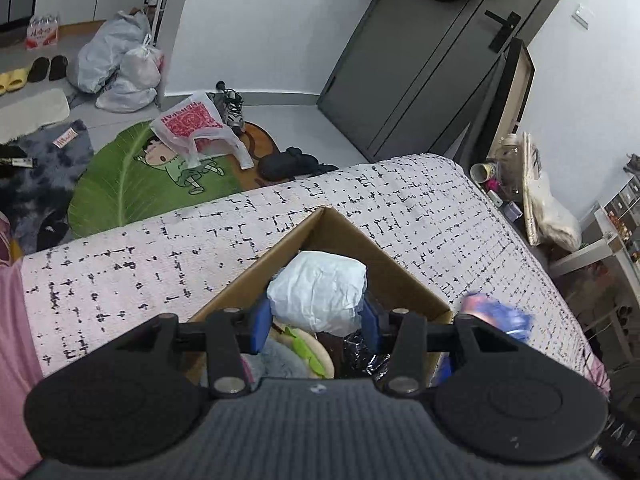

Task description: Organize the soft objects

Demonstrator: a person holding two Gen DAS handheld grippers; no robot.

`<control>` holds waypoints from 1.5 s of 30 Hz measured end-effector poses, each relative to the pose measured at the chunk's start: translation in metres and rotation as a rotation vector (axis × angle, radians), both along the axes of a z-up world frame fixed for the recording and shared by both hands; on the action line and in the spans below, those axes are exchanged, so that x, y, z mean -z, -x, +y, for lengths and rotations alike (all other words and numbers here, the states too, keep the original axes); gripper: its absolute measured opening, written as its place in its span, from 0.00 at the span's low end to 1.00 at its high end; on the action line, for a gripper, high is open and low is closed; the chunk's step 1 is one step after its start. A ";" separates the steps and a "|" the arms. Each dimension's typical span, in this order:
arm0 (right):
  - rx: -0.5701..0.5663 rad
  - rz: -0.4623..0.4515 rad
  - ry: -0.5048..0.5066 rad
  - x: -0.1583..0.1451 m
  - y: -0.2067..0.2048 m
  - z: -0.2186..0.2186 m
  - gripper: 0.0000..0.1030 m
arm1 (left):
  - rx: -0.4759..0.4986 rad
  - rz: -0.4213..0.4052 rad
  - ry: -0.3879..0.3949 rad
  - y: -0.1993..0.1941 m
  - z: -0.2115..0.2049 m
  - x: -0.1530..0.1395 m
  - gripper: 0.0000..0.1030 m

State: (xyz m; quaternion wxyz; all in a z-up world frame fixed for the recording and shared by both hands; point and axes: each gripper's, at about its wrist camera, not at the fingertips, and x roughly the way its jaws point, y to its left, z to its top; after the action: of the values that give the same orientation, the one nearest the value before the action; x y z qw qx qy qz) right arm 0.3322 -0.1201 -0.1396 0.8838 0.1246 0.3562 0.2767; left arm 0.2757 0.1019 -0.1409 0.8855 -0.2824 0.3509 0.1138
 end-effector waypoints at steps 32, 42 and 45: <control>0.096 -0.034 0.028 -0.004 0.014 -0.019 0.96 | 0.053 0.057 -0.160 0.048 -0.021 -0.060 0.85; 0.089 0.020 0.019 -0.046 0.042 -0.038 1.00 | 0.094 0.093 -0.240 0.097 -0.034 -0.107 0.88; 0.097 0.008 0.021 -0.056 0.061 -0.043 1.00 | 0.124 0.121 -0.268 0.111 -0.042 -0.113 0.88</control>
State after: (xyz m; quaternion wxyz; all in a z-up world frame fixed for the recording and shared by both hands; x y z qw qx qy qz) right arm 0.2713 -0.1631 -0.0832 0.8959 0.1337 0.3563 0.2293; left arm 0.1646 0.0600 -0.0277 0.8979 -0.1321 0.4019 0.1217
